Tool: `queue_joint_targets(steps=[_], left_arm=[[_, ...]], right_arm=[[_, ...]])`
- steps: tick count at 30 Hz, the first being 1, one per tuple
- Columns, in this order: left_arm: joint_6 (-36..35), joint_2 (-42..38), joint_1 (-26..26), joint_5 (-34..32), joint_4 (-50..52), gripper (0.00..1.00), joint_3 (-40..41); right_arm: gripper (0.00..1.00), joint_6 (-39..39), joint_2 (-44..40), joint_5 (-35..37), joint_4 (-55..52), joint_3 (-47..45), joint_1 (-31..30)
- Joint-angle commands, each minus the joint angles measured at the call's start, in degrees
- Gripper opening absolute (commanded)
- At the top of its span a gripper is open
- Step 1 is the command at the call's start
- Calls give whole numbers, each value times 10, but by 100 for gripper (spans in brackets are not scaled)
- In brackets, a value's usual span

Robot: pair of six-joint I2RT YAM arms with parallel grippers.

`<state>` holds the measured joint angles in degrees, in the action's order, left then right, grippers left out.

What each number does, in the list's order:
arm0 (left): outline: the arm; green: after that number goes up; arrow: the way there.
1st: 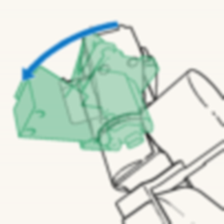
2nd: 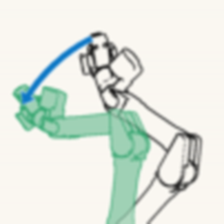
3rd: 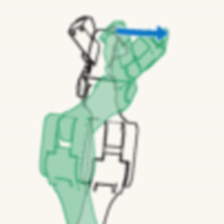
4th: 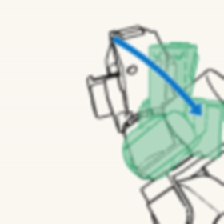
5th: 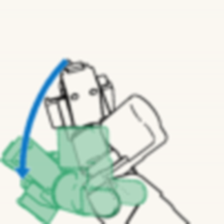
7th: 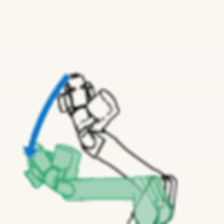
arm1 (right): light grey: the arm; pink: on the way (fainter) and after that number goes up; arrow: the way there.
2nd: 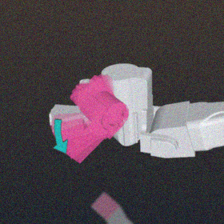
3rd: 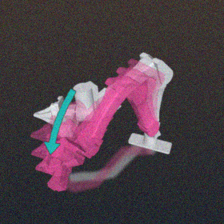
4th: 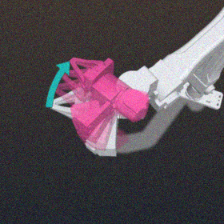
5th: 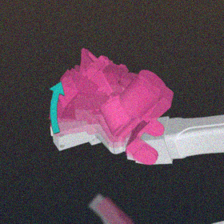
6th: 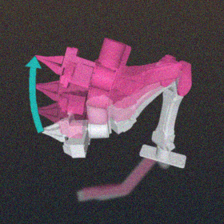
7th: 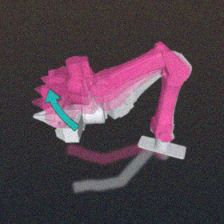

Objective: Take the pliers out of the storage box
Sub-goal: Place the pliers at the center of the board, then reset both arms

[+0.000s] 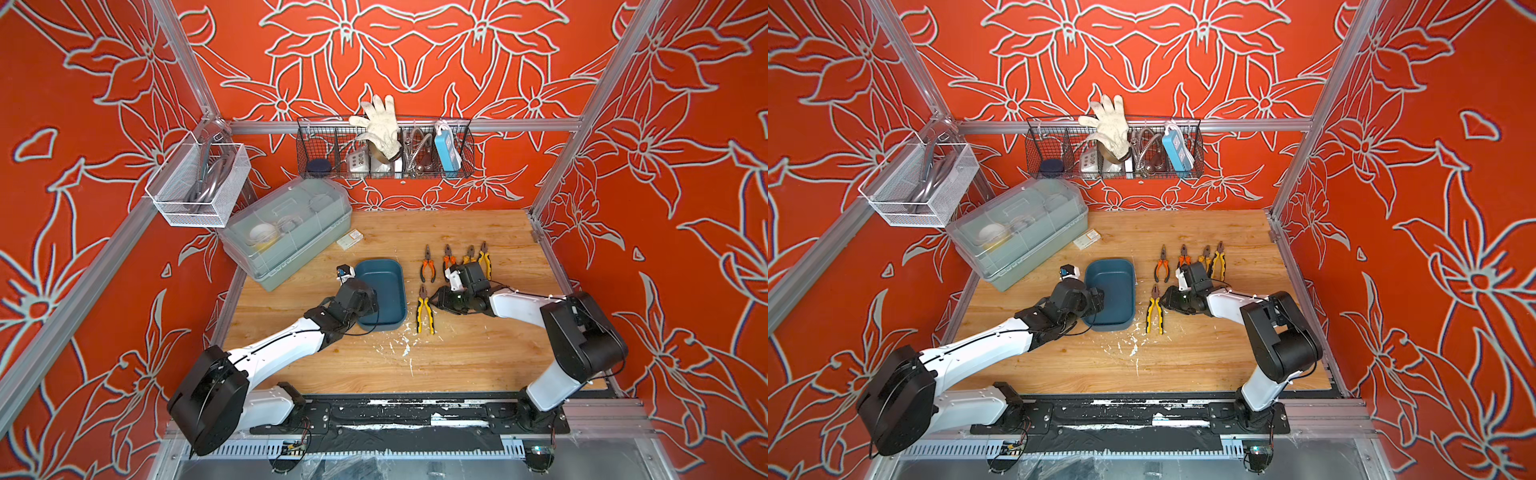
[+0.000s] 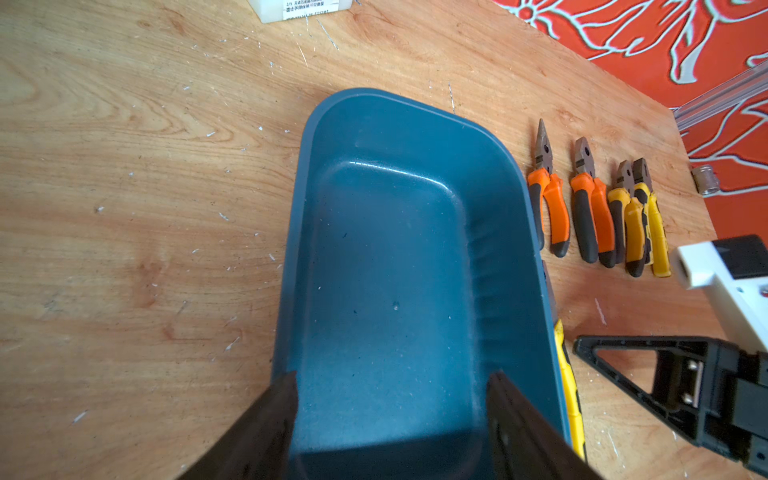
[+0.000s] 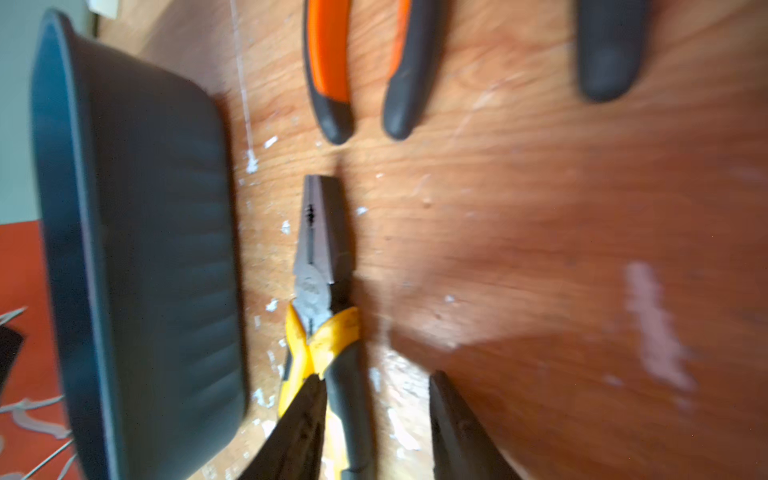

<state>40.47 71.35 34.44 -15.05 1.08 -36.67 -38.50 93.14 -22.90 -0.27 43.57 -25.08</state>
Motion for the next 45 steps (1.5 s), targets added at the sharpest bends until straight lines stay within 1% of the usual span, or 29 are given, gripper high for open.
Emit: queue_joint_targets(steps=[1, 4, 6, 8, 9, 10, 11, 15, 17, 19, 21, 23, 25, 27, 28, 29, 31, 33, 35, 36, 38, 40, 43, 45], left_arm=[[-9, -13, -3, -6, 9, 72, -7], [-13, -19, -3, -6, 8, 72, -5], [-16, -24, -3, -6, 1, 74, 0], [-15, -31, -2, -8, -13, 77, 9], [-13, -36, -2, -8, -19, 85, 15], [-16, -42, -2, -5, -32, 94, 21], [-17, -49, -2, -3, -44, 99, 30], [-38, -77, -2, -7, -73, 99, 51], [-44, -88, -2, -43, -53, 99, 46], [-44, -97, -1, -93, -24, 99, 41], [-48, -105, -1, -119, -27, 99, 49], [-70, -114, 1, -97, -70, 99, 69], [-92, -123, 3, -49, -122, 99, 88], [-99, -126, 5, -25, -142, 99, 95], [-101, -127, 5, -25, -139, 99, 92], [-103, -129, 6, -28, -133, 99, 89], [-102, -133, 6, -51, -111, 99, 81], [-97, -135, 6, -73, -101, 99, 81], [-85, -133, 6, -82, -101, 99, 84], [-75, -129, 6, -83, -101, 99, 84], [-62, -118, 6, -75, -101, 99, 81], [-65, -105, 5, -58, -89, 99, 67], [-66, -87, 5, -55, -66, 99, 47], [-67, -79, 6, -55, -57, 99, 39]], right_arm=[[46, 39, -51, 113, -41, -3, -32], [50, 65, -104, 202, -46, -13, -65], [58, 77, -138, 250, -45, -25, -77], [75, 84, -173, 299, -39, -42, -80], [85, 91, -186, 318, -35, -51, -80], [99, 94, -199, 340, -35, -56, -80], [100, 98, -210, 359, -35, -60, -80], [100, 112, -250, 415, -39, -72, -80], [100, 124, -273, 443, -38, -81, -80], [99, 133, -294, 476, -33, -91, -80], [97, 140, -311, 505, -44, -89, -80], [97, 162, -331, 519, -45, -80, -80], [100, 188, -347, 547, -37, -68, -79], [100, 195, -355, 584, -21, -59, -75], [100, 183, -356, 603, -8, -59, -71], [100, 204, -357, 597, 35, -71, -65], [100, 271, -364, 563, 146, -112, -56], [100, 322, -373, 564, 232, -149, -49], [100, 370, -380, 546, 270, -172, -30], [100, 381, -380, 536, 261, -174, -16], [100, 383, -366, 541, 221, -163, 11], [100, 391, -337, 569, 199, -153, 28], [100, 406, -306, 625, 158, -125, 32], [100, 417, -301, 636, 150, -119, 32]])
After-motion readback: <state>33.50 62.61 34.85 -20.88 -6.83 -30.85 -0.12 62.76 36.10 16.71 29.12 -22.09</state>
